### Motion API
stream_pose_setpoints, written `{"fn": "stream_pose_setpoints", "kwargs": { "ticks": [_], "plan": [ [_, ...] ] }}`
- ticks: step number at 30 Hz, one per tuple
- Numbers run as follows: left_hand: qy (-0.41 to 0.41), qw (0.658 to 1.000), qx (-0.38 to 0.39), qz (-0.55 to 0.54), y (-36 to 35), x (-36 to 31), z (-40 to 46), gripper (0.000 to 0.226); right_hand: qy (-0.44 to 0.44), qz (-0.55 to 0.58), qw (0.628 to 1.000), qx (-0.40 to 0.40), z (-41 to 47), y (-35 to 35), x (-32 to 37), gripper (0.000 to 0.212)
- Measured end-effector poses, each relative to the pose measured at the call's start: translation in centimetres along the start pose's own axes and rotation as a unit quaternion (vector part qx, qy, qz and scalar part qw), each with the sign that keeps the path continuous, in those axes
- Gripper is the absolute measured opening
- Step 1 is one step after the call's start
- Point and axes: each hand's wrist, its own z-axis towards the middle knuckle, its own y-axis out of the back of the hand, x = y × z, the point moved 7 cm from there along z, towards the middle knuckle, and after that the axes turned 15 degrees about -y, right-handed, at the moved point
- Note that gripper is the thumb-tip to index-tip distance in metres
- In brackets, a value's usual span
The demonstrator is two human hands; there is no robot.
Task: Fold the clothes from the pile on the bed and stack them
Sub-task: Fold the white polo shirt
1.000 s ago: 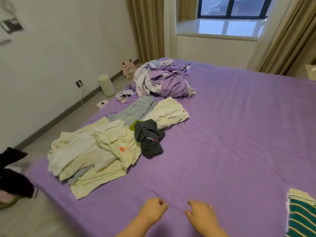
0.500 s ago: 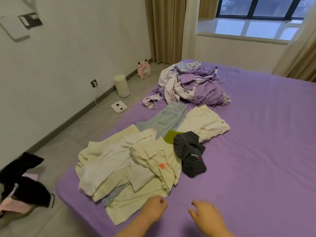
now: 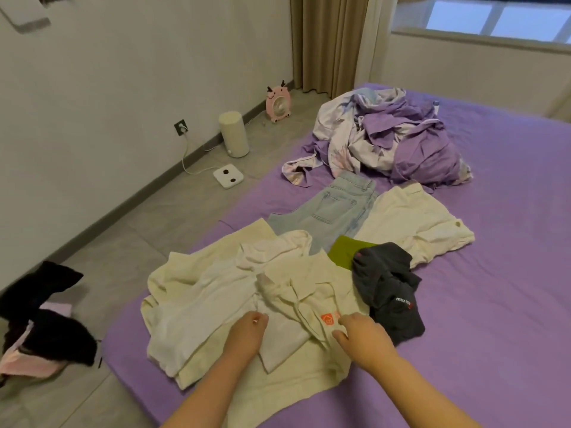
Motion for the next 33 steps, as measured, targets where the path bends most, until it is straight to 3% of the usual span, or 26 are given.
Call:
{"fn": "stream_pose_setpoints", "kwargs": {
  "ticks": [6, 10, 15, 17, 20, 22, 26, 29, 33],
  "plan": [
    [0.04, 0.994, -0.069, -0.076, 0.6, 0.4, 7.9, 0.063, -0.005, 0.025, 1.0, -0.009, 8.0, -1.1, 0.6, 0.035],
    [0.074, 0.974, -0.098, -0.191, -0.8, 0.4, 11.4, 0.054, -0.005, 0.045, 0.998, -0.047, 12.0, -1.1, 0.6, 0.045],
    [0.061, 0.954, -0.11, -0.273, -2.2, 0.9, 12.2, 0.042, -0.046, 0.022, 0.998, -0.021, 15.0, -2.0, 0.9, 0.063],
    [0.046, 0.946, -0.109, -0.301, -2.3, 0.5, 11.5, 0.035, -0.065, 0.011, 0.997, -0.047, 14.9, -1.6, 0.9, 0.058],
    [0.021, 0.937, -0.104, -0.331, -2.1, -0.9, 10.1, 0.033, -0.07, 0.092, 0.989, -0.095, 13.4, 0.2, 0.4, 0.033],
    [0.002, 0.936, -0.1, -0.338, -1.6, -2.3, 9.0, 0.034, -0.056, 0.199, 0.973, -0.103, 11.8, 1.6, -0.1, 0.011],
    [0.022, 0.917, -0.083, -0.391, -1.1, -5.1, 6.4, 0.043, -0.051, 0.428, 0.901, -0.046, 7.8, 3.9, -1.9, 0.011],
    [0.042, 0.909, -0.09, -0.406, 0.1, -7.8, 4.1, 0.041, -0.047, 0.505, 0.861, -0.037, 4.1, 6.0, -3.1, 0.012],
    [0.009, 0.898, -0.079, -0.433, 2.6, -13.3, 1.2, 0.038, -0.029, 0.558, 0.828, -0.045, -0.9, 11.1, -4.0, 0.022]
  ]
}}
